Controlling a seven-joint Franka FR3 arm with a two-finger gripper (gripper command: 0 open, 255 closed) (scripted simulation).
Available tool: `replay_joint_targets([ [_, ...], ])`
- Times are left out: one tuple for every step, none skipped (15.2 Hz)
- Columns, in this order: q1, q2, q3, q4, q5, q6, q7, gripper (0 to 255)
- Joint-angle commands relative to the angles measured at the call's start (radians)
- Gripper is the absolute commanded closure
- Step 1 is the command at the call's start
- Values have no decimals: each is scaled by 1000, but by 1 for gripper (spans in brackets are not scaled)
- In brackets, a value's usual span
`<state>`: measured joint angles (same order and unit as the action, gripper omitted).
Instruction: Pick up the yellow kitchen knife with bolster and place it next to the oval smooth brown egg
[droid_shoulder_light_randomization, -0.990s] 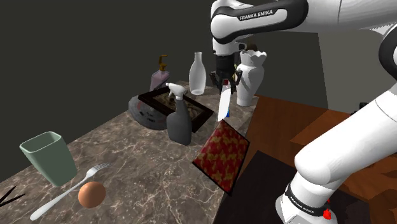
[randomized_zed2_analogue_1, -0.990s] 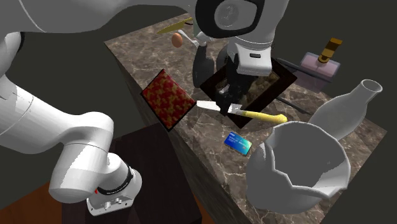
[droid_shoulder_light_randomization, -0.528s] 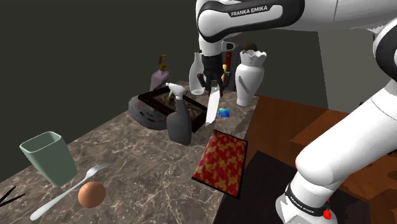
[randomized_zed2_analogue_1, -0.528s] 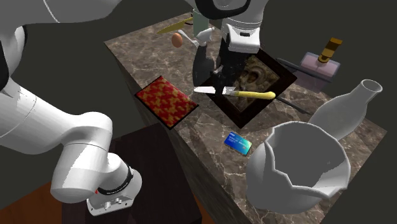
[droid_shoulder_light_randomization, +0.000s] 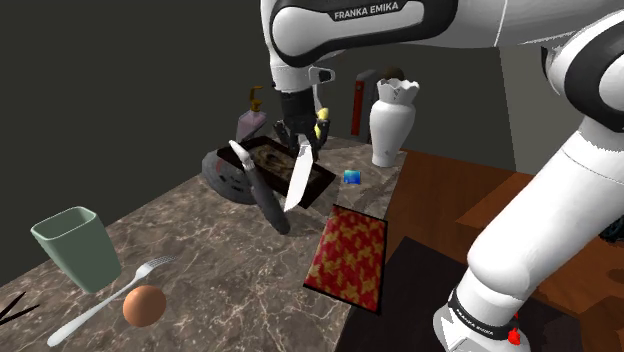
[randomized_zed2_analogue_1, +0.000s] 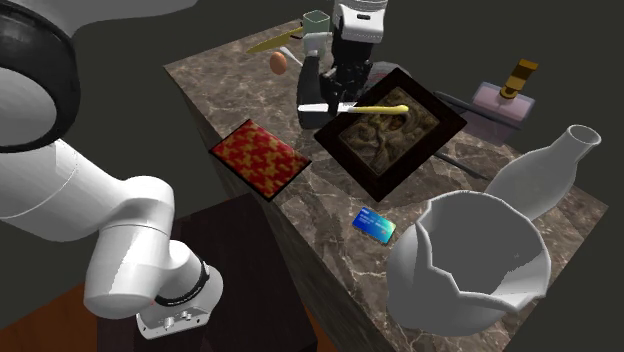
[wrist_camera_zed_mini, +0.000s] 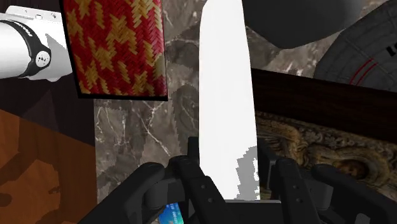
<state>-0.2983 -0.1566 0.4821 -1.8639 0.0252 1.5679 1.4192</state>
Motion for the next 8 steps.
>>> replay_joint_targets([
  [18,44,32,48,-8,-9,56,255],
  [28,69,49,73,-14,-13,85,255],
  [39,95,65,99,-22,-17,115,255],
  [51,123,81,128,-31,-22,145,255],
  [64,152,97,157,-42,-28,176,255],
  [79,183,111,189,-54,-34,207,255],
  [94,215,126,221,-68,-41,238,255],
  [112,249,138,256,-83,-50,269,255],
])
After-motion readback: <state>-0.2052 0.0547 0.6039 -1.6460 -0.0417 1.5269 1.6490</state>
